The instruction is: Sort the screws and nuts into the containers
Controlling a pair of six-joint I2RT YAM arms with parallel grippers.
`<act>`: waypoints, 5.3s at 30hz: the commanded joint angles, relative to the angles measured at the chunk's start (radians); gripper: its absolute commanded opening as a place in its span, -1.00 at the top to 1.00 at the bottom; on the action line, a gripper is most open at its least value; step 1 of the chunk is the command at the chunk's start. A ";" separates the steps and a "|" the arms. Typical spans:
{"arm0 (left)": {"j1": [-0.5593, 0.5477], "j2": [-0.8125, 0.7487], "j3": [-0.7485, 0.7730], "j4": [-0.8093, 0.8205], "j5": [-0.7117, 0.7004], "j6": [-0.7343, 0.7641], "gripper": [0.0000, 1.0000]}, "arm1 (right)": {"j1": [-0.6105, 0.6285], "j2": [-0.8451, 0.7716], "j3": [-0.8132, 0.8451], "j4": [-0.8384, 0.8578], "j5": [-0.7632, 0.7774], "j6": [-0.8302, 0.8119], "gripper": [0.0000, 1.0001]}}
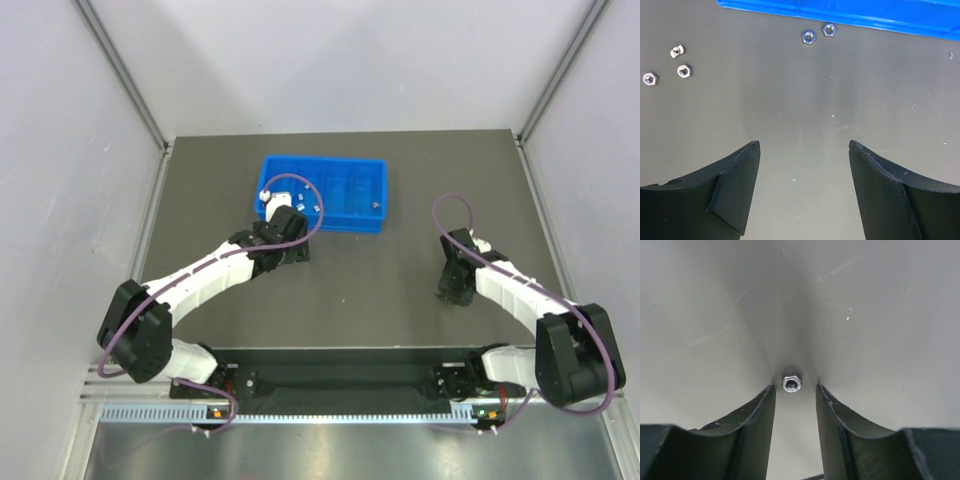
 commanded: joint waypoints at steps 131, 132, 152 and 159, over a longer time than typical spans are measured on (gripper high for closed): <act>0.364 -0.182 -0.181 0.126 0.060 -0.147 -0.67 | 0.358 0.873 1.527 0.002 -0.105 -0.390 -0.64; 0.381 -0.177 -0.187 0.131 0.074 -0.153 -0.67 | 0.358 0.854 1.525 0.002 -0.110 -0.395 -0.69; 0.458 0.093 -0.126 0.159 -0.167 -0.211 -0.46 | 0.232 0.245 0.770 0.149 -0.050 -0.263 -0.82; 0.460 0.159 -0.080 0.186 -0.211 -0.201 -0.37 | 0.179 0.195 0.711 0.151 -0.055 -0.269 -0.82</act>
